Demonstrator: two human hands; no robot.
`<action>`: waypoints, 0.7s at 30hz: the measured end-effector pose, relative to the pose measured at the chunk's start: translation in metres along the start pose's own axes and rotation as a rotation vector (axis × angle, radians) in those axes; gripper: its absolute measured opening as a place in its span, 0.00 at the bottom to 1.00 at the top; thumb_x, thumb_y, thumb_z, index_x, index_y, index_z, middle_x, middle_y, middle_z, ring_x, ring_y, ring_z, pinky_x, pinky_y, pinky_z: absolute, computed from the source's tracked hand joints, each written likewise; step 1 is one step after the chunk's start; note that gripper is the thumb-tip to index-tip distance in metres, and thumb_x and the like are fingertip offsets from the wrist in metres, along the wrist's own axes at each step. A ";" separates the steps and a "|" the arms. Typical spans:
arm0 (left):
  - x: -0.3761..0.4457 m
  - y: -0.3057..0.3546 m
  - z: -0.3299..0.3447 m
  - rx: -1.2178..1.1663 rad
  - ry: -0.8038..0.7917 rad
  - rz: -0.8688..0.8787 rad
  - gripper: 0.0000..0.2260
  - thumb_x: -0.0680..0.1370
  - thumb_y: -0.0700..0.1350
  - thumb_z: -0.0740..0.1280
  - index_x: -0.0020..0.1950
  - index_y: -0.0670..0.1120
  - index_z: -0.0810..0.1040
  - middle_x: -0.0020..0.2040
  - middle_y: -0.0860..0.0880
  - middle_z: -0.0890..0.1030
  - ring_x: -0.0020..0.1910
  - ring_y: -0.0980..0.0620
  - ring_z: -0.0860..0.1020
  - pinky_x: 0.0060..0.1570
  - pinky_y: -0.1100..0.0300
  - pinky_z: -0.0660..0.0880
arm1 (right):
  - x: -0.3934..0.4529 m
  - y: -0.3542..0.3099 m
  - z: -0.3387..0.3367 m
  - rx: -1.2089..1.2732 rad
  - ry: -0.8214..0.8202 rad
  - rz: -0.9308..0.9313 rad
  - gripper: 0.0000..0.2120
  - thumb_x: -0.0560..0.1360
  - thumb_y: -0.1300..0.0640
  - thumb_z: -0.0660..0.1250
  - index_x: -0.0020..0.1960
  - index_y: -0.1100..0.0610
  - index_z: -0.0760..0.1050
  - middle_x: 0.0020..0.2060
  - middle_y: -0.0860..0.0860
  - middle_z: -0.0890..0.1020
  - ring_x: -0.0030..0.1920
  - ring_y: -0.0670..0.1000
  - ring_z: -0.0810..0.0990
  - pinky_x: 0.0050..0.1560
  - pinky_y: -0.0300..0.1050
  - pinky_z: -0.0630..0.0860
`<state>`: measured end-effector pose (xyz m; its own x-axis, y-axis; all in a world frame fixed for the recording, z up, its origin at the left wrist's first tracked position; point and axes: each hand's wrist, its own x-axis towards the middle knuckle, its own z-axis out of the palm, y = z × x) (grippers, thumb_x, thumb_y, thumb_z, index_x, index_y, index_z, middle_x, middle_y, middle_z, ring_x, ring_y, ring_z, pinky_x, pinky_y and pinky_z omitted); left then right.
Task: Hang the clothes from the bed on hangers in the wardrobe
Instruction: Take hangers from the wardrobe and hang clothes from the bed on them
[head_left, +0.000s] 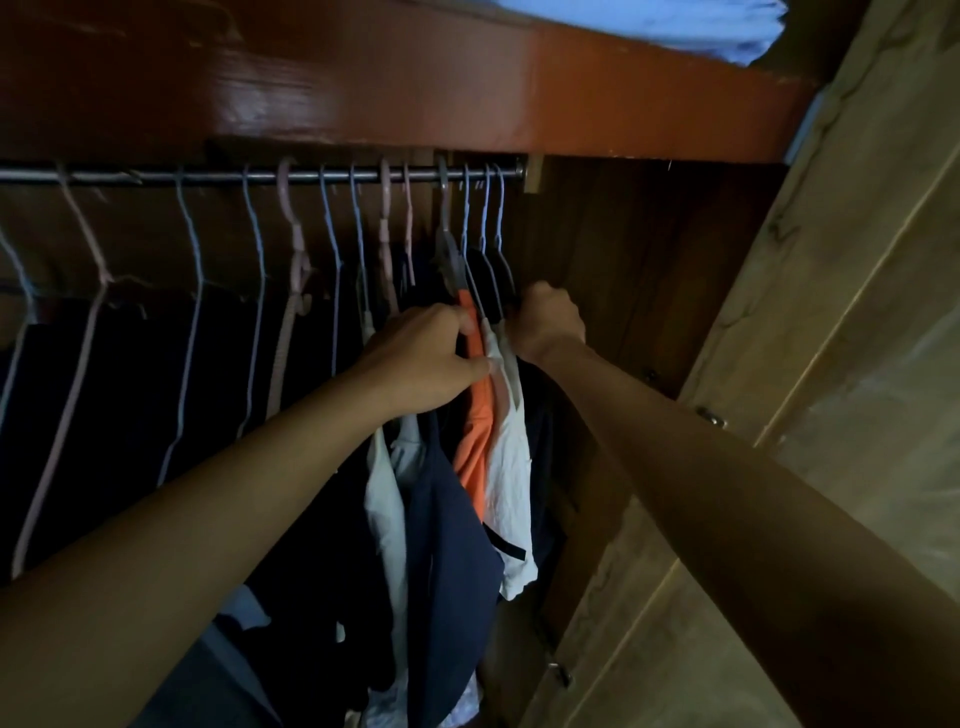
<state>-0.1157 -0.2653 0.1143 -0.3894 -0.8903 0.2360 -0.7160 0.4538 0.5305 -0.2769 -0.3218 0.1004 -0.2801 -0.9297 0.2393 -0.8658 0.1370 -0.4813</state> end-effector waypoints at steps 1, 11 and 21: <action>-0.001 -0.001 -0.001 -0.011 -0.001 0.000 0.16 0.75 0.52 0.72 0.58 0.44 0.80 0.51 0.46 0.82 0.51 0.48 0.80 0.55 0.50 0.77 | -0.001 -0.001 0.000 0.011 0.013 0.004 0.12 0.80 0.55 0.63 0.59 0.61 0.76 0.57 0.61 0.79 0.57 0.62 0.79 0.52 0.51 0.77; -0.005 -0.014 -0.014 -0.108 0.057 -0.020 0.22 0.74 0.52 0.73 0.65 0.45 0.76 0.53 0.48 0.78 0.56 0.48 0.78 0.59 0.51 0.76 | -0.022 -0.004 -0.028 0.112 0.172 0.009 0.12 0.82 0.57 0.62 0.55 0.65 0.78 0.53 0.62 0.81 0.54 0.63 0.81 0.45 0.45 0.72; -0.024 -0.013 -0.005 -0.132 0.046 0.014 0.21 0.74 0.52 0.73 0.65 0.46 0.77 0.54 0.46 0.80 0.52 0.48 0.80 0.56 0.52 0.77 | -0.031 -0.022 -0.054 0.136 0.199 -0.008 0.09 0.81 0.59 0.64 0.58 0.62 0.77 0.50 0.57 0.80 0.54 0.57 0.81 0.46 0.45 0.75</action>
<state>-0.0942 -0.2498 0.1056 -0.3697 -0.8862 0.2793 -0.6274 0.4598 0.6284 -0.2714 -0.2780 0.1496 -0.3613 -0.8429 0.3987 -0.8085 0.0701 -0.5843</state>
